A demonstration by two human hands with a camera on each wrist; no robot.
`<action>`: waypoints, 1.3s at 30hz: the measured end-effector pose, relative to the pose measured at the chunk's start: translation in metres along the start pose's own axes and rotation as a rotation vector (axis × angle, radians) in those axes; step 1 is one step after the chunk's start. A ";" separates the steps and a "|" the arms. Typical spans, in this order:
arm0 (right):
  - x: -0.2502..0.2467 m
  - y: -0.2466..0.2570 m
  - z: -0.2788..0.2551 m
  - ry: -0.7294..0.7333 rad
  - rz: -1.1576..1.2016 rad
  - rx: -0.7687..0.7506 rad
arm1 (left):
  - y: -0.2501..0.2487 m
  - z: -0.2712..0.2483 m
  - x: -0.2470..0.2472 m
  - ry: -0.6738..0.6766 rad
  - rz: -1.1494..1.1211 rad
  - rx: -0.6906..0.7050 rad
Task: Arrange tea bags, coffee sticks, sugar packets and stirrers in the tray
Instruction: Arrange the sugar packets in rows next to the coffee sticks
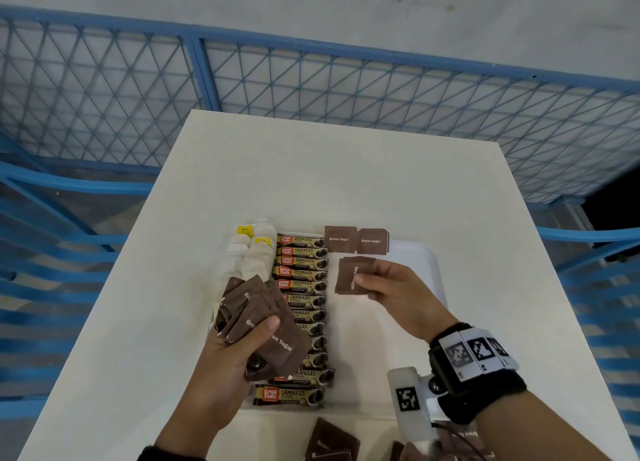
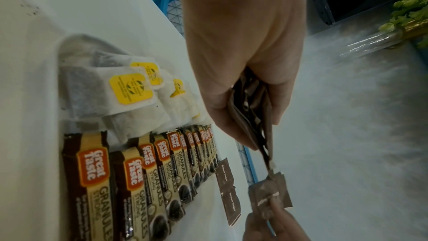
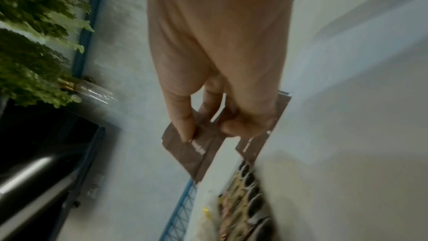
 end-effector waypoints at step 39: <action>-0.030 0.021 0.088 -0.371 -0.761 -0.178 | 0.006 0.001 -0.016 -0.023 0.008 -0.016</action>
Point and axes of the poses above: each hand's wrist, its own z-axis towards the middle knuckle, its own x-axis out of the palm, y = z × x, the point moved 9 cm from there along z, towards the middle knuckle, and after that the axes turned 1 degree about -z, right-handed, at the moved point
